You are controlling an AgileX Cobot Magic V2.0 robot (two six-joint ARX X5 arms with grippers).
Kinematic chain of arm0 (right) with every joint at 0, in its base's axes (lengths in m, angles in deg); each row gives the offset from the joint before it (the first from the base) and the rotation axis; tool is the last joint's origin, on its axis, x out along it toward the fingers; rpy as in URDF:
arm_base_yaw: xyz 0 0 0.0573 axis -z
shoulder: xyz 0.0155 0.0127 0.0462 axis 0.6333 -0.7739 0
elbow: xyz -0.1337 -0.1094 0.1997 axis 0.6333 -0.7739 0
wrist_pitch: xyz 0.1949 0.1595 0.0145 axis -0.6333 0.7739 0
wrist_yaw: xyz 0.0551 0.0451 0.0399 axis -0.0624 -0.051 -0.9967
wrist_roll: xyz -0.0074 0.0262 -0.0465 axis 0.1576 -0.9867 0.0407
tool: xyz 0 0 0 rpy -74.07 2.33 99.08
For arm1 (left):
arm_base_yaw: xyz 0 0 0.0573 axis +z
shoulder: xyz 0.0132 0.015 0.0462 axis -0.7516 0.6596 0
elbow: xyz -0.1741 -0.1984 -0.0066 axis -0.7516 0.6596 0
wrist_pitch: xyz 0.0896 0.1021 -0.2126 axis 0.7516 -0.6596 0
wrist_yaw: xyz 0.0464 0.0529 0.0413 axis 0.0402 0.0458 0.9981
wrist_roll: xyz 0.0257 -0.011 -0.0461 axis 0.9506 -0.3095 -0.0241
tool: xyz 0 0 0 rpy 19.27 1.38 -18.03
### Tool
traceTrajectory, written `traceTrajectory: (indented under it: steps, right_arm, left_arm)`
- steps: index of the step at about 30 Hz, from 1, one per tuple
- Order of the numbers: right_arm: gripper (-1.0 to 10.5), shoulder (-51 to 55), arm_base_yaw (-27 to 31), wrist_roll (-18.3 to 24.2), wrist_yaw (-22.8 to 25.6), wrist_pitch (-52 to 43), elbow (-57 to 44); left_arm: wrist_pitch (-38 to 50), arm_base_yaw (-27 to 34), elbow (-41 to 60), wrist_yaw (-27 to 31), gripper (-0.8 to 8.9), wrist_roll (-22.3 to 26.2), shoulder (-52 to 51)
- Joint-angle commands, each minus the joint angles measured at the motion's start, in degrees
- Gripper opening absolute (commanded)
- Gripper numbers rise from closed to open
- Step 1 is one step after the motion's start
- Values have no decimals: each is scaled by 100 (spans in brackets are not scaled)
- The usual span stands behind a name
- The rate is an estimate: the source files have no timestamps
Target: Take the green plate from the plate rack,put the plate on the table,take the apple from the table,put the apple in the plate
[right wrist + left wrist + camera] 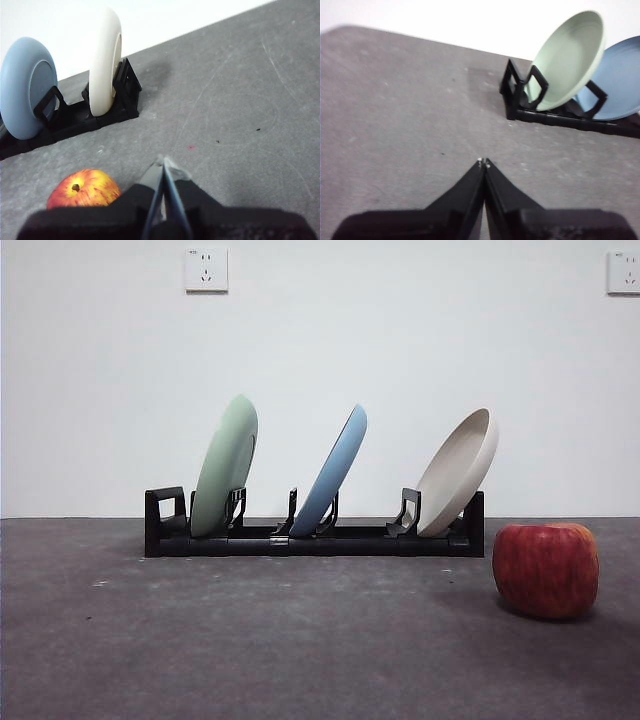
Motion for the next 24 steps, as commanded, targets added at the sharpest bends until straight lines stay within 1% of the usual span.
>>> traceTrajectory:
  steps: [1,6,9,11,14,18,21,24]
  right_arm:
    - [-9,-140,-4,-105,-7,-35,299]
    - [-8,-619,-4,-105,-9,-33,922]
    - [-8,-1008,-4,-103,-11,-24,1386]
    - [-8,-1296,-4,-98,-35,-7,1707]
    - [-8,-1784,-4,-61,-356,9,2192]
    - [-7,-2435,-4,26,-935,50,2747]
    - [-7,-2903,-4,177,-1349,205,3132]
    - [0,-3346,-4,422,-1683,501,3530]
  left_arm:
    - [4,15,-264,-101,-6,-378,-2]
    - [-68,15,-817,-323,-6,-566,269]
    - [-76,15,-1215,-522,-6,-566,636]
    - [-94,15,-1486,-540,-6,-562,909]
    - [-131,15,-1921,-555,-6,-505,1357]
    - [-271,15,-2509,-857,-5,-503,2046]
    - [-437,13,-2938,-1261,-4,-490,2562]
    - [-619,13,-3327,-1882,0,-485,3056]
